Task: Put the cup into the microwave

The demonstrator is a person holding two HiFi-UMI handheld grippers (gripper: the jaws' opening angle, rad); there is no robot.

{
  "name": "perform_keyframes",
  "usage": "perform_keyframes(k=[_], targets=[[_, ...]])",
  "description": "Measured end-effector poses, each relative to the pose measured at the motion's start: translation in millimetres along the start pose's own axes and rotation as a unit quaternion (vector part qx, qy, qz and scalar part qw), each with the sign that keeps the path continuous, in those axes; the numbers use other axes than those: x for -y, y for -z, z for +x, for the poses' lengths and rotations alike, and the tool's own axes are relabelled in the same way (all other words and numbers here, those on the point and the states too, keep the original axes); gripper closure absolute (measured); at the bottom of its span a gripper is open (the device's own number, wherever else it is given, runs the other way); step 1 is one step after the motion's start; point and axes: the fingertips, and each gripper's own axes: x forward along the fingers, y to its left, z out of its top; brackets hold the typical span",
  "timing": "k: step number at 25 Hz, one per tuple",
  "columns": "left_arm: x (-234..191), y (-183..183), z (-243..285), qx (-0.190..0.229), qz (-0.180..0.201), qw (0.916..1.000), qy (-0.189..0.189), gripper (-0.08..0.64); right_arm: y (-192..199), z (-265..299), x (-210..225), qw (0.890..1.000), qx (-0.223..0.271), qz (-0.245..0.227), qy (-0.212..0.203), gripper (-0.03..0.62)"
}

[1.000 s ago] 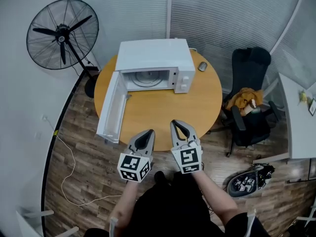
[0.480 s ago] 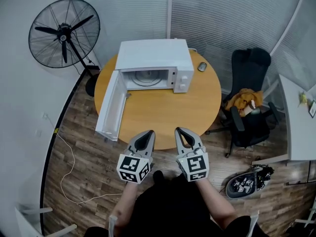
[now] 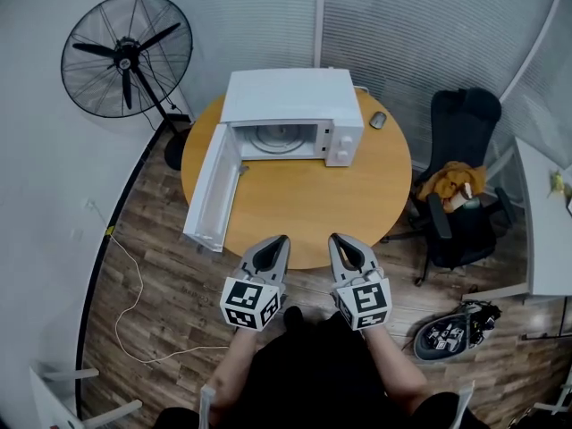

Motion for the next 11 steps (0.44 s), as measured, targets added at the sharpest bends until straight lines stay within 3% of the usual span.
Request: perform_keyframes(k=[11], targets=[[-3.2, 1.1, -1.1, -0.003, -0.002, 1.0000, 0.002, 0.561, -4.1, 3.7, -7.0, 1.000, 0.000, -0.004, -0.010, 0.583]])
